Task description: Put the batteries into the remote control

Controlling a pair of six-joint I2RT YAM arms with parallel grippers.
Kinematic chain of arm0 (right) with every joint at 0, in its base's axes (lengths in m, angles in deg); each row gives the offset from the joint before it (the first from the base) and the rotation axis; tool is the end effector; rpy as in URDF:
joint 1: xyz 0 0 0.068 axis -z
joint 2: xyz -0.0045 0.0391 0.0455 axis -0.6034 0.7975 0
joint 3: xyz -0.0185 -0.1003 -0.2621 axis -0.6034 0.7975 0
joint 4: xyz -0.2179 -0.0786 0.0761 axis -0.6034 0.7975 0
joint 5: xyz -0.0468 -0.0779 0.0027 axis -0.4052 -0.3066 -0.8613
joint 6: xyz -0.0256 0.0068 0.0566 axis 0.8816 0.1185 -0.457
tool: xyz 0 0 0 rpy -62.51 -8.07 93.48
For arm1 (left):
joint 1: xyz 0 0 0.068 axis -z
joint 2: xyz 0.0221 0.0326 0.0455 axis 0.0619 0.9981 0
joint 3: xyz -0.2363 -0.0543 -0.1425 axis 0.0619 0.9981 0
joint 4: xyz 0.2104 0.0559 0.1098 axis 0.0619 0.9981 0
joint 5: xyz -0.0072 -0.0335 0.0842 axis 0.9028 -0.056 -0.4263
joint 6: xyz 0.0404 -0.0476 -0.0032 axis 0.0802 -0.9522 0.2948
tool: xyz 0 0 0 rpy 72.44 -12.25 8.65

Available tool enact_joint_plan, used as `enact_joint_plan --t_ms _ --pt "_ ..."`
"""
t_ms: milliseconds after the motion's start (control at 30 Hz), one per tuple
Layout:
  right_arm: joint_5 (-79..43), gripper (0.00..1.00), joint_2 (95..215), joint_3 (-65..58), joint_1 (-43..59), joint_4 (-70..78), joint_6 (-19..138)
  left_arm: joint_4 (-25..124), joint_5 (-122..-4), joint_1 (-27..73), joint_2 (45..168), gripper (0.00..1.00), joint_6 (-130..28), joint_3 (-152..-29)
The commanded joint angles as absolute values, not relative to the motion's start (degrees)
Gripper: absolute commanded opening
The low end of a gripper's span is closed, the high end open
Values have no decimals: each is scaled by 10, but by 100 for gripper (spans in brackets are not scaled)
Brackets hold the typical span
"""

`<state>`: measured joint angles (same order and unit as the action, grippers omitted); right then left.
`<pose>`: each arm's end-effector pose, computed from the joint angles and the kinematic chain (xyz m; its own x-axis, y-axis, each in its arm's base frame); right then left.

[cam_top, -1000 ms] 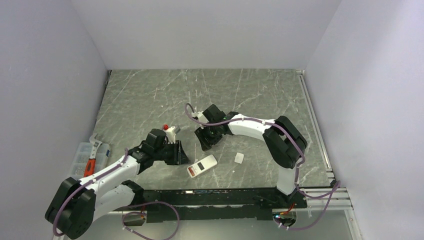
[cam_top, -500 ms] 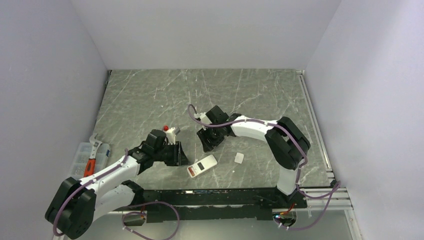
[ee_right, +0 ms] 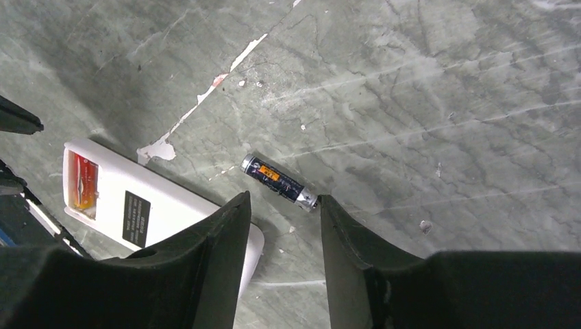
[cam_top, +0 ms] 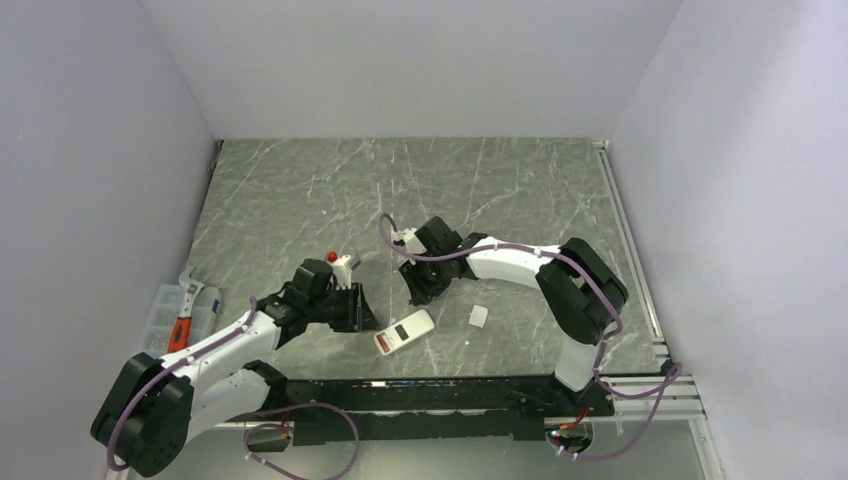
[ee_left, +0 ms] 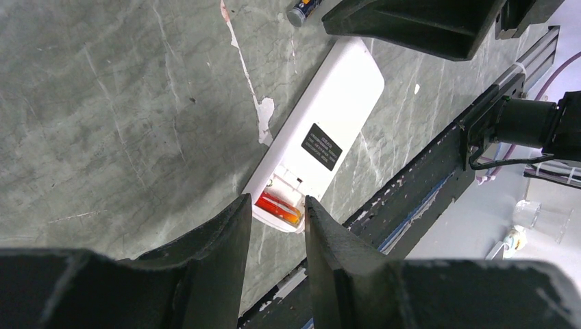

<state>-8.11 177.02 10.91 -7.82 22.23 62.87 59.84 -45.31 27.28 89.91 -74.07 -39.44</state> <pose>0.2365 0.2565 0.1692 -0.6648 -0.5792 -0.4718 -0.7383 0.6055 0.2970 0.1399 -0.1075 0.1729 -0.9154 -0.0519 -0.3993 0.2442 0.7167 -0.6532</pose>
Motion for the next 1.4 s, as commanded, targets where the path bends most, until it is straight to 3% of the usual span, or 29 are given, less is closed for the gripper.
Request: enact_joint_plan --t_ms 0,300,667,867,1000,1100,1367 --pt "-117 43 1756 127 -90 229 636 582 -443 275 901 40 -743 -396" --pt "-157 33 1752 127 -118 236 646 583 -444 275 901 40 -742 -395" --pt "-183 33 1764 115 -155 244 659 574 -443 275 907 40 -742 -392" --pt "-171 15 1763 115 -166 239 676 578 -447 275 901 40 -741 -390" --pt "-165 11 1770 118 -170 227 666 573 -447 275 903 40 -741 -389" --pt "-166 1 1775 121 -174 213 645 572 -446 275 906 40 -741 -389" --pt "-207 0 1745 136 -176 182 604 576 -448 275 902 40 -740 -390"
